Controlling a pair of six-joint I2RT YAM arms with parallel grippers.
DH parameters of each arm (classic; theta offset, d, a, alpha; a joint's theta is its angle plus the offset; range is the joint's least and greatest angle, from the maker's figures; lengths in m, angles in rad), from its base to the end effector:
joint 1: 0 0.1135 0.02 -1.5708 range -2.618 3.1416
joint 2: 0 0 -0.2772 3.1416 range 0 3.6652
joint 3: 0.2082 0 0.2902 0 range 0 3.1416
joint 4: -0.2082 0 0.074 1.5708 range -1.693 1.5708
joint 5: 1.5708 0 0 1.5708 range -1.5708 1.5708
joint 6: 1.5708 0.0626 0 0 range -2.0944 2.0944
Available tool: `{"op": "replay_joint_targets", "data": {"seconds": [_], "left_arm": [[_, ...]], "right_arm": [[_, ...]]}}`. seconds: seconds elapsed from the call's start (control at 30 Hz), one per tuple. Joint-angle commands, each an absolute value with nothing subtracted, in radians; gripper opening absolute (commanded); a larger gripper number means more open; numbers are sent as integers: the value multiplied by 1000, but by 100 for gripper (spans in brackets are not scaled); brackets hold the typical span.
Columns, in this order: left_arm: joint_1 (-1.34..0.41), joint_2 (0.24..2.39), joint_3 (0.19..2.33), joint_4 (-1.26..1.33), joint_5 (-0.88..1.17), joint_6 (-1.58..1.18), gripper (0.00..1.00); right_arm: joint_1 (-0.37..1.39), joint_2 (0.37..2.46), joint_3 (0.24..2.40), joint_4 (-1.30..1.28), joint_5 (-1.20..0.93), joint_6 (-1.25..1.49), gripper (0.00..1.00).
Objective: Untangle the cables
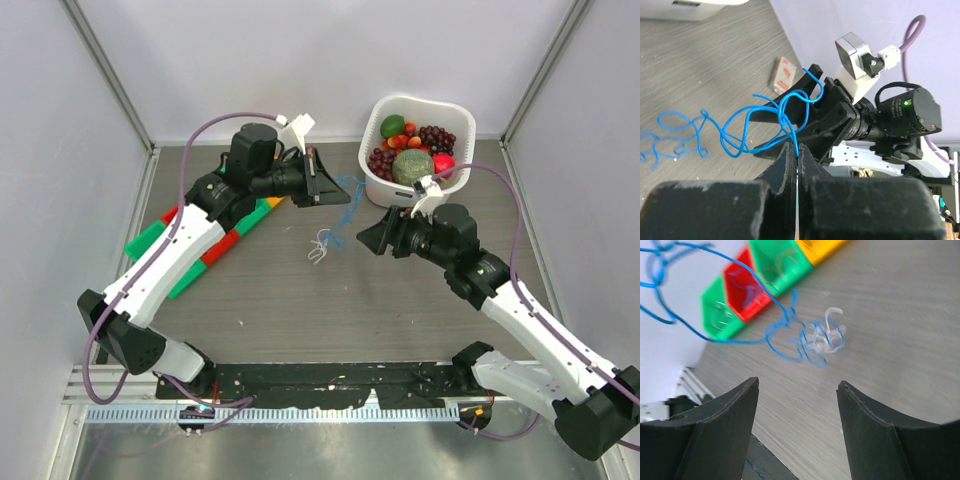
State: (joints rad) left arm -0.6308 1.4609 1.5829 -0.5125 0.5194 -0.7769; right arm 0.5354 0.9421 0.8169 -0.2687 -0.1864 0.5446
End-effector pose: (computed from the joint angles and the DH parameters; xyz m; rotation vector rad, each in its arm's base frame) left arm 0.2908 -0.2509 0.4343 0.2259 2.1842 -1.3750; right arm 0.2274 0.1484 0.3097 -0.1191 2.0630 0.8729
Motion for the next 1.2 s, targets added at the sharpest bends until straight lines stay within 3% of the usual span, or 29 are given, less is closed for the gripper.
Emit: {"op": "replay_joint_targets", "data": {"seconds": [0.0,0.23,0.33,0.4,0.47,0.5,0.77,1.17], "left_arm": [[-630,1428,1690,-498,589,-798,0],[-630,1436,1802,-497,652,-854,0],[-632,1424,1838,-499,655,-861,0],[-632,1413,1874,-500,638,-858,0],[-630,1405,1922,-500,611,-847,0],[-632,1402,1949,-500,598,-839,0],[-630,1382,2080,-440,494,-824,0],[-630,1419,2187,-601,391,-733,0]], "right_arm": [[538,946,819,62,-314,578,69],[555,1046,929,110,-250,566,70],[555,1100,957,91,-175,565,64],[555,1130,940,83,-192,558,50],[555,1144,899,74,-228,584,24],[554,1141,879,72,-241,595,23],[561,1042,555,34,-249,681,38],[561,950,649,-166,-204,608,34]]}}
